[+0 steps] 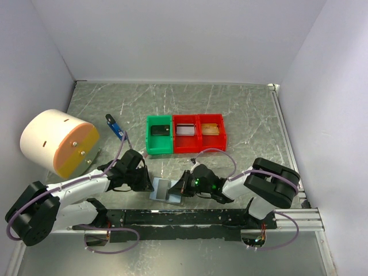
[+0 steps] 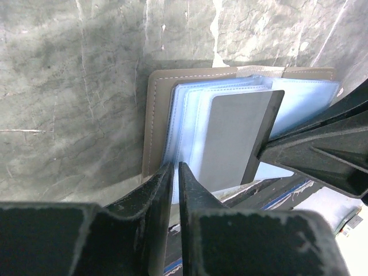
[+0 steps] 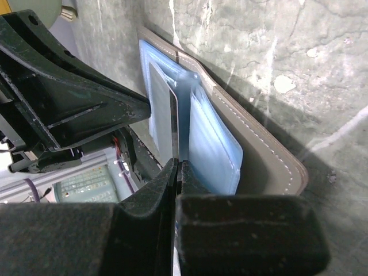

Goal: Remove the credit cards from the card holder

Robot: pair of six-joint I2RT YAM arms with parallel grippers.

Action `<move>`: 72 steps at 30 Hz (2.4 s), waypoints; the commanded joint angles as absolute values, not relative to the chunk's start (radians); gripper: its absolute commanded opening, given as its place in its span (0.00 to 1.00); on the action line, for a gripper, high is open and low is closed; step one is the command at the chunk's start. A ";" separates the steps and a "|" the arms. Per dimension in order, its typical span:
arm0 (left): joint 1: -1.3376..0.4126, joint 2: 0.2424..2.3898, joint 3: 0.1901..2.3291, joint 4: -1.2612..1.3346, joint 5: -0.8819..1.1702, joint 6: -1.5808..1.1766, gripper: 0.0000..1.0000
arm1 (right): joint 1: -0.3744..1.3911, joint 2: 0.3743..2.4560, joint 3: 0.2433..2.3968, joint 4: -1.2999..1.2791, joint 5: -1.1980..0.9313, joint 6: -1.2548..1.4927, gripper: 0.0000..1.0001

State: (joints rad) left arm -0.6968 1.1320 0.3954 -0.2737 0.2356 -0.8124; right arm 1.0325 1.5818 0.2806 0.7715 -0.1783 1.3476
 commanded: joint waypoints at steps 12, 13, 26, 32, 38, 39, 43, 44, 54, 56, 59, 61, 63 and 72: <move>-0.703 1.014 0.442 -0.339 0.206 -0.793 0.37 | 1.023 1.584 0.293 0.717 -0.168 1.320 0.00; -0.704 1.010 0.440 -0.317 0.231 -0.788 0.37 | 1.022 1.586 0.293 0.721 -0.169 1.321 0.00; -0.735 1.167 0.364 -0.099 0.334 -0.790 0.31 | 1.022 1.600 0.299 0.725 -0.176 1.324 0.00; -0.738 1.169 0.350 -0.229 0.170 -0.847 0.25 | 1.018 1.574 0.291 0.693 -0.164 1.318 0.00; -0.737 1.175 0.325 -0.209 0.177 -0.869 0.24 | 1.009 1.566 0.271 0.713 -0.177 1.324 0.00; -0.738 1.178 0.326 -0.209 0.174 -0.868 0.24 | 1.009 1.565 0.268 0.719 -0.177 1.327 0.00; -0.738 1.194 0.352 -0.242 0.157 -0.846 0.24 | 1.005 1.561 0.258 0.735 -0.164 1.345 0.00; -0.737 1.197 0.357 -0.246 0.156 -0.840 0.24 | 1.005 1.565 0.257 0.744 -0.161 1.350 0.02; -0.737 1.205 0.368 -0.255 0.162 -0.828 0.24 | 1.005 1.685 0.303 0.855 -0.200 1.365 0.14; -0.738 1.197 0.368 -0.264 0.155 -0.828 0.24 | 1.006 1.687 0.285 0.890 -0.193 1.379 0.09; -0.737 1.185 0.364 -0.272 0.147 -0.831 0.24 | 1.001 1.668 0.254 0.906 -0.189 1.383 0.01; -0.738 1.182 0.362 -0.276 0.143 -0.833 0.24 | 0.998 1.648 0.231 0.900 -0.185 1.381 0.00; -0.737 1.181 0.363 -0.281 0.140 -0.832 0.24 | 0.995 1.626 0.208 0.891 -0.183 1.379 0.00; -0.738 1.148 0.390 -0.286 0.170 -0.815 0.26 | 0.994 1.560 0.214 0.784 -0.178 1.342 0.00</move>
